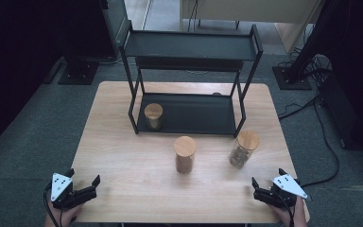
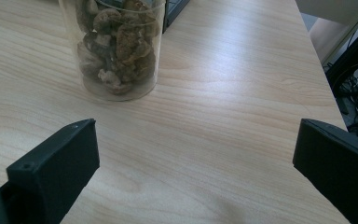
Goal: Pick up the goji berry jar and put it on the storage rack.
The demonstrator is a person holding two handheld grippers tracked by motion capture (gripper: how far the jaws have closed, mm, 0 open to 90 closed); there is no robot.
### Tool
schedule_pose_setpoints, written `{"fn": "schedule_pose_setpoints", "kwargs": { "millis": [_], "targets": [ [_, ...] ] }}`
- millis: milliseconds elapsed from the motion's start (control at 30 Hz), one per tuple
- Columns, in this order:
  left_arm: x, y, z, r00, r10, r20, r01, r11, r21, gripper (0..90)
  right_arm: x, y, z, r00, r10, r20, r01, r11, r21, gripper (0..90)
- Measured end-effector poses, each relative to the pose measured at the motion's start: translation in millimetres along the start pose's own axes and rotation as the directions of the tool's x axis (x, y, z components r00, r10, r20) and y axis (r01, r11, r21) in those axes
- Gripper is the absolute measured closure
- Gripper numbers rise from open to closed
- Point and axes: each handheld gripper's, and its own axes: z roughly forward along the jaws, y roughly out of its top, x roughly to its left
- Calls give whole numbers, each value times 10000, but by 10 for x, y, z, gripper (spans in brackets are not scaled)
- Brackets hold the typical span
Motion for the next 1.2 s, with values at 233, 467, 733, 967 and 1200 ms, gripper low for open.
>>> {"fn": "schedule_pose_setpoints", "kwargs": {
  "millis": [233,467,733,967,1200],
  "targets": [
    [3,0,-1,10000,-28,27,28,10000,-4,5,137,47,46,10000,-14,87,13,10000,98,3],
    [6,2,5,10000,-67,-28,68,10000,57,5,219,87,87,9998,129,-116,-127,9998,179,3],
    [0,2,9,10000,-40,-13,41,10000,63,5,340,105,86,9998,137,-162,-135,9998,117,3],
    [3,4,11,10000,-55,5,55,9999,100,5,430,127,100,9995,197,-238,-195,9998,71,3],
    [9,5,10,10000,-87,26,87,9999,119,5,508,147,104,9993,191,-318,-192,9998,-1,3]
  ]
}}
